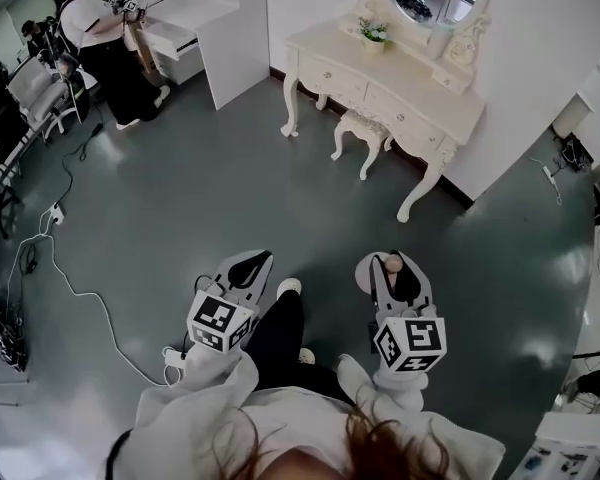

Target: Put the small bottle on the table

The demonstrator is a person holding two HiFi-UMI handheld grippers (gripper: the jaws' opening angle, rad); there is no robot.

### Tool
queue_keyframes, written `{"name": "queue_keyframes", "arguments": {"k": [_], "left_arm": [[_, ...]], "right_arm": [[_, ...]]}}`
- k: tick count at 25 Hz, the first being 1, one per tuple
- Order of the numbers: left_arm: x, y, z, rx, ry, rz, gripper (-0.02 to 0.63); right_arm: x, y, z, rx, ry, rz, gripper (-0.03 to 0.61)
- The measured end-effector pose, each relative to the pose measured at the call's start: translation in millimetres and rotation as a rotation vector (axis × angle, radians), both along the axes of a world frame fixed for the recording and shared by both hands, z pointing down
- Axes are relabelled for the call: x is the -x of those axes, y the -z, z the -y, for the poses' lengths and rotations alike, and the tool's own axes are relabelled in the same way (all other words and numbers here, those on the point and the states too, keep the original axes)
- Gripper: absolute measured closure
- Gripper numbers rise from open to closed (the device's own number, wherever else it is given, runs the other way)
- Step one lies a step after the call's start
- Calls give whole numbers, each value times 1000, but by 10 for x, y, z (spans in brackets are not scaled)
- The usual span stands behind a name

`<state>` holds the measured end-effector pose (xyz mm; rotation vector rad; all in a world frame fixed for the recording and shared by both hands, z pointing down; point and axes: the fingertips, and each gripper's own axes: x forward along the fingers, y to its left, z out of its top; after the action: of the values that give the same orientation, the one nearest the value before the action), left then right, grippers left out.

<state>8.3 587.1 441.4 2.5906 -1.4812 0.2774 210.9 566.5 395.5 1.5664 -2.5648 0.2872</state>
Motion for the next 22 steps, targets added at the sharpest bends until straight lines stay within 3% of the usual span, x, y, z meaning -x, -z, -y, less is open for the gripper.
{"name": "queue_keyframes", "arguments": {"k": [22], "left_arm": [[503, 127, 2080, -7, -31, -20, 595]], "right_arm": [[471, 155, 1932, -5, -42, -26, 425]]}}
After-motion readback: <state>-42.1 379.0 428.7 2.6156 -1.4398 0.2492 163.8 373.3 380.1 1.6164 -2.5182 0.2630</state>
